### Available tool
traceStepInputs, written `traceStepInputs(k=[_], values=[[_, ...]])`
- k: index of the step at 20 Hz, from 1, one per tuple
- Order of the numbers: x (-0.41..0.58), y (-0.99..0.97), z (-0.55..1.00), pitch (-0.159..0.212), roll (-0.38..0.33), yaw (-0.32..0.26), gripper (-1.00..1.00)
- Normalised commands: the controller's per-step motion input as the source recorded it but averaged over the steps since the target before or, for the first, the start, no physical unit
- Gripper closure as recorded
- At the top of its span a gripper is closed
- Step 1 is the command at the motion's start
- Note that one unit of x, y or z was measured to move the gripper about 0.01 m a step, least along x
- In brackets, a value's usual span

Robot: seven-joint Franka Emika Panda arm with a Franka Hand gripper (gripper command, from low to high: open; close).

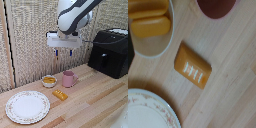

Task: Carefully navigate your gripper to the air fryer's handle. Confidently seize the handle using your gripper. Gradually bring the handle toward yourself to access the air fryer.

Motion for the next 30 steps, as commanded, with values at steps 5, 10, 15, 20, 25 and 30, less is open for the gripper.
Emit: traceStepInputs(k=[5,10,15,20,25,30], values=[[0.209,-0.14,-0.01,-0.069,-0.359,-0.199,-1.0],[0.149,-0.2,-0.04,-0.076,-0.363,-0.176,-1.0],[0.021,-0.35,-0.08,-0.056,-0.34,-0.13,-1.0],[0.0,-0.52,-0.02,-0.069,-0.255,-0.103,-1.0],[-0.017,-0.65,-0.02,-0.109,-0.186,-0.086,-1.0],[-0.078,-0.71,-0.07,-0.11,-0.122,-0.066,-1.0]])
